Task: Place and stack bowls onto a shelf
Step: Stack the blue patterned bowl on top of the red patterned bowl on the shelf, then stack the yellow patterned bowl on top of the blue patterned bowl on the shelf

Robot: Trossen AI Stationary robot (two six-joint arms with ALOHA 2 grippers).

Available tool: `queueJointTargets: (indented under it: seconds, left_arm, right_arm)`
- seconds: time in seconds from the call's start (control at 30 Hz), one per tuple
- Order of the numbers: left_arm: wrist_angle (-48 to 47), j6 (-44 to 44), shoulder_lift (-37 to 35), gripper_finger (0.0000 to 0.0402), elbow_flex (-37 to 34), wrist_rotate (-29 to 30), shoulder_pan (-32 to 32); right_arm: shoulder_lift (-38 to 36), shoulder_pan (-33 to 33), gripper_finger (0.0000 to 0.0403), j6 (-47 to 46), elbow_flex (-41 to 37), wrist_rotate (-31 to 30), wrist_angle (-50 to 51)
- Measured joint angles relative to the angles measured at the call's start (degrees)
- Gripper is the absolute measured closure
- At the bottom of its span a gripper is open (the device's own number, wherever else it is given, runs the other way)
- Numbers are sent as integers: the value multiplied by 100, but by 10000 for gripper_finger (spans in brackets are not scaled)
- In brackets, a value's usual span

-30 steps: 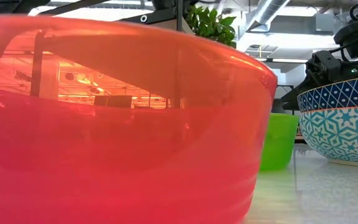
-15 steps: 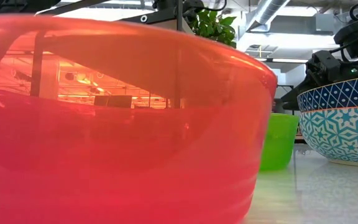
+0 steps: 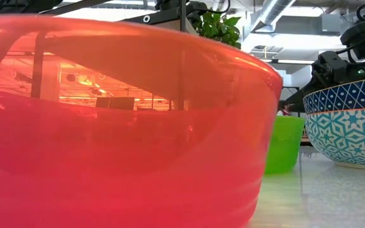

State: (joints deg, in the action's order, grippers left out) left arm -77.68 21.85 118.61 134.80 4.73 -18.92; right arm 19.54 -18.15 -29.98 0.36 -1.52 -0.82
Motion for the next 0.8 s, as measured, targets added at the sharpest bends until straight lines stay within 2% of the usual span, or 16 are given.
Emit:
queueJointTargets:
  seconds: [0.2,0.33,0.57,0.8]
  left_arm:
    - [64,135,-42,401,1,-265,33]
    - [499,145,-314,395,11,-404,260]
    - [2194,-202,-418,358,13,-393,1103]
    - [4003,-901,-95,281,-8,-235,2075]
  right_arm:
    - [1,0,239,0,0,0,0]
    - [-1,0,239,0,0,0,0]
    - [0,1,239,0,0,0,0]
    - [1,2,239,-2,0,0,0]
